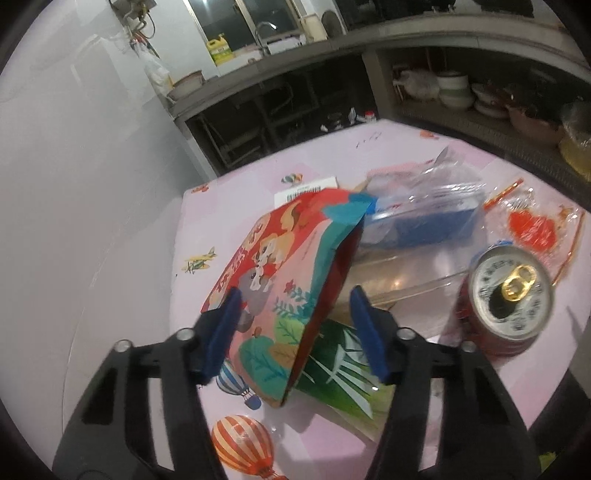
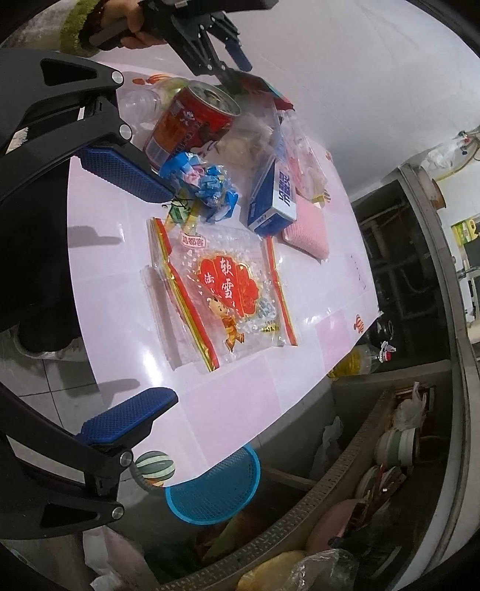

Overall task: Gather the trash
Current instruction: 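Grasp the red snack bag with the left gripper while the right gripper grasps the clear candy bag, then carry the red snack bag and clear candy bag toward the blue wastebasket with both tools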

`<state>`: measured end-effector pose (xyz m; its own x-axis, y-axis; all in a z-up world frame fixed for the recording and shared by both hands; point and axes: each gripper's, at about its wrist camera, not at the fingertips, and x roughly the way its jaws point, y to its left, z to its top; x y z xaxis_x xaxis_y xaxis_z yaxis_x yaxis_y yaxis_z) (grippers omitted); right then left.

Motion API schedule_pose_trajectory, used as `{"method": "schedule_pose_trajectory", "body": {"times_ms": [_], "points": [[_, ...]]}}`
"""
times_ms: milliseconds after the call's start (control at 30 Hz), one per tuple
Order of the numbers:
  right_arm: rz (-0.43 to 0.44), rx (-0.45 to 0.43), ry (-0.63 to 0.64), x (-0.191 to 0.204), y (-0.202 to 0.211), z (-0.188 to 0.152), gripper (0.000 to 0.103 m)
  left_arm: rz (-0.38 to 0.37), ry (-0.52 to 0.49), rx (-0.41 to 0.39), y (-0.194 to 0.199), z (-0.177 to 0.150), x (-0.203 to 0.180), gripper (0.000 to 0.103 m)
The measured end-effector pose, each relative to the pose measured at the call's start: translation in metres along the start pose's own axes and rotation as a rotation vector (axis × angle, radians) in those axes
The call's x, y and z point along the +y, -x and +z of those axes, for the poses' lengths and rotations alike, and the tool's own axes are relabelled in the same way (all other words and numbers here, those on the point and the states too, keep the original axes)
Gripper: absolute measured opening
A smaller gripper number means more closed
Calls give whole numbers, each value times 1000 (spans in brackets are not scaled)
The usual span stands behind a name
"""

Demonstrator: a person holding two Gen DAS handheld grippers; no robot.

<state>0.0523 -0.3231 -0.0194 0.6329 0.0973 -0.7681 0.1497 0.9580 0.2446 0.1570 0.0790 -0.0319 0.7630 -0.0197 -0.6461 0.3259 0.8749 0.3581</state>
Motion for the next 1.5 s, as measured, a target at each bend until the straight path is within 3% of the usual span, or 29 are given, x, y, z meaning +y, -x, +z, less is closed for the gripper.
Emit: {"method": "schedule_pose_trajectory", "body": {"times_ms": [67, 300, 467, 733, 1033, 1333, 1400, 1500], "points": [[8, 0, -9, -3, 0, 1, 97, 4, -9, 12, -4, -2, 0, 41], [70, 15, -81, -18, -2, 0, 94, 60, -50, -19, 6, -8, -8, 25], [167, 38, -196, -35, -5, 1, 90, 108, -51, -59, 18, -11, -11, 14], [281, 110, -402, -58, -28, 2, 77, 198, -2, -136, 43, -14, -2, 11], [336, 126, -533, -63, -58, 5, 61, 222, 168, -226, 77, -20, 32, 10], [366, 162, -592, -61, -76, 7, 29, 216, 302, -288, 98, -27, 59, 9], [386, 173, -619, -66, -78, 2, 17, 216, 324, -296, 100, -31, 64, 9], [411, 179, -653, -67, -81, -2, 11, 215, 352, -306, 103, -33, 70, 9]]}}
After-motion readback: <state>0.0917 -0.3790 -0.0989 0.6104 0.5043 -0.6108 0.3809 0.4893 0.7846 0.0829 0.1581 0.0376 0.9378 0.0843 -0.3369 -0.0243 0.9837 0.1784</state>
